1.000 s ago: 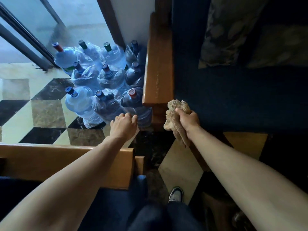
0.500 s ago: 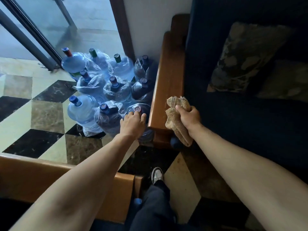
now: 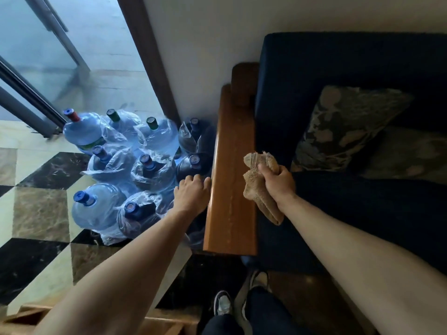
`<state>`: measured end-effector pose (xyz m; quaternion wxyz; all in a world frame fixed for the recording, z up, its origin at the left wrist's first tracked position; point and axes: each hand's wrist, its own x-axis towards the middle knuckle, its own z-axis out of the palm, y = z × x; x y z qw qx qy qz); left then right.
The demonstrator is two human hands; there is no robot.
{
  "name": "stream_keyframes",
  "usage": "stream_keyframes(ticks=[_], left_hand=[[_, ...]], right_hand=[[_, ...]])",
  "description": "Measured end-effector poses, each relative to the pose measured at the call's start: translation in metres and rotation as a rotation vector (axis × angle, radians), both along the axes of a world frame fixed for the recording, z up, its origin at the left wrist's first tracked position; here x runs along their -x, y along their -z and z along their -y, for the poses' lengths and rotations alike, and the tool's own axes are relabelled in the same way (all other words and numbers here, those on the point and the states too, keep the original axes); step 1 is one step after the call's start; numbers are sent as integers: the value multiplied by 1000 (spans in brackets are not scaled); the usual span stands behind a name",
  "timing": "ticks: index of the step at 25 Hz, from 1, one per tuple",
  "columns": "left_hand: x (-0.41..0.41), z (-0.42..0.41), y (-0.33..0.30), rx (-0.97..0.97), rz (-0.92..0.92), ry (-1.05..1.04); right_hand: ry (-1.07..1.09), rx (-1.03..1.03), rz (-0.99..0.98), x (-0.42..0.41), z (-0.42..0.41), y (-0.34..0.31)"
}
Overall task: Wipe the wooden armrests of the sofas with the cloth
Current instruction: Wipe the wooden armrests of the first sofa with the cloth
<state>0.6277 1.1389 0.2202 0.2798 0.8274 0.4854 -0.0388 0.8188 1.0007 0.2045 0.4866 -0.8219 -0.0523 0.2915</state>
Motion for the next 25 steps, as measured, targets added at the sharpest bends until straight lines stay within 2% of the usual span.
stream_keyframes(ticks=[4, 9, 12, 17, 19, 20, 22, 23, 25], left_hand=[[-49, -30, 3, -19, -69, 56], [-107, -87, 18, 1, -57, -68], [-145, -133, 48, 30, 18, -96], [-229, -200, 125, 113, 155, -78], [-250, -205, 155, 140, 152, -102], [-259, -208, 176, 157, 136, -141], [-263, -203, 200, 207, 127, -280], [-264, -199, 212, 198, 140, -322], [-268, -196, 227, 134, 163, -332]], right_hand=[[-43, -8, 27, -47, -38, 16], [-168, 64, 134, -108, -100, 36], [-275, 183, 343, -139, -138, 58], [-592, 100, 799, -202, -231, 108], [-706, 195, 967, -224, -256, 128], [-784, 267, 1014, -235, -272, 144], [-916, 321, 985, -244, -293, 172], [-922, 292, 957, -248, -303, 187], [-859, 218, 1029, -256, -320, 211]])
